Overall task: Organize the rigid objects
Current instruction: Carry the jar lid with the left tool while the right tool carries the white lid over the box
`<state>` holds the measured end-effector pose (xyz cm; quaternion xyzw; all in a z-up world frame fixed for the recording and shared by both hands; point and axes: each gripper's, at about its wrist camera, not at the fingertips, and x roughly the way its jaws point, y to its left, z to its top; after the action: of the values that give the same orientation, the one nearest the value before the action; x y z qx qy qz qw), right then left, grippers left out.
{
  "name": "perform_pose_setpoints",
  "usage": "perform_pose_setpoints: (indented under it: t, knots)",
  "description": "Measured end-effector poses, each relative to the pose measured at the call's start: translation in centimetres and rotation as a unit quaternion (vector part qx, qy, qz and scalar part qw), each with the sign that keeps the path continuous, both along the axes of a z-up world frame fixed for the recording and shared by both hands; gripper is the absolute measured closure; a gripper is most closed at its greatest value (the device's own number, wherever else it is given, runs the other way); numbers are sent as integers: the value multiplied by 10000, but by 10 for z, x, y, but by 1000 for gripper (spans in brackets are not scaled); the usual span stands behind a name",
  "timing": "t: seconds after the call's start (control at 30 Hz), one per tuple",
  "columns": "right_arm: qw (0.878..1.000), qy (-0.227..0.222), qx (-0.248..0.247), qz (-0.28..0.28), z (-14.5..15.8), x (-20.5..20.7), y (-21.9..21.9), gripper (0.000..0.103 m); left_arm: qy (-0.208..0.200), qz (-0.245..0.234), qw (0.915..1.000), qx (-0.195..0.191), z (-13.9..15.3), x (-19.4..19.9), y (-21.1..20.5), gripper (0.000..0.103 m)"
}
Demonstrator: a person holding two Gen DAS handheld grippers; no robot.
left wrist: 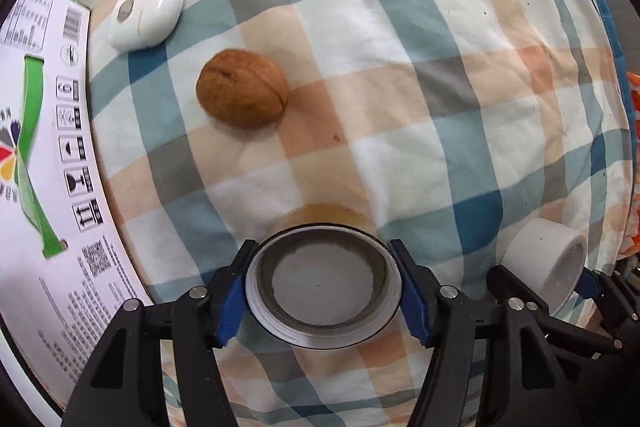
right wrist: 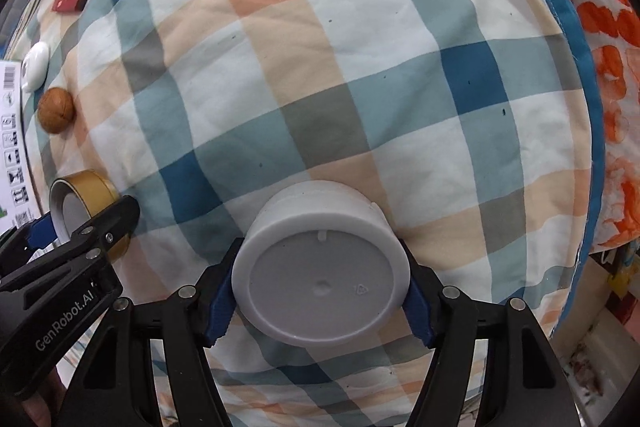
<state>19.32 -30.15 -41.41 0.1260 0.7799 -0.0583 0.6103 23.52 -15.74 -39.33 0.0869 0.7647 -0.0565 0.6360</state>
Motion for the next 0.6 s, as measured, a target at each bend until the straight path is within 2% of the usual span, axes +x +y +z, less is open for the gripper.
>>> perform_pose_setpoints:
  t: [0.23, 0.43, 0.6]
  knots:
    - [9995, -266, 53, 188, 34, -12, 14, 32, -236, 142, 9989, -371, 35, -14, 13, 41]
    - [9971, -620, 103, 437, 85, -17, 30, 32, -795, 288, 9939, -709, 101, -21, 28, 41]
    - [9914, -1052, 311, 719, 142, -3, 58, 32, -1256, 492, 9856, -1022, 164, -17, 65, 41]
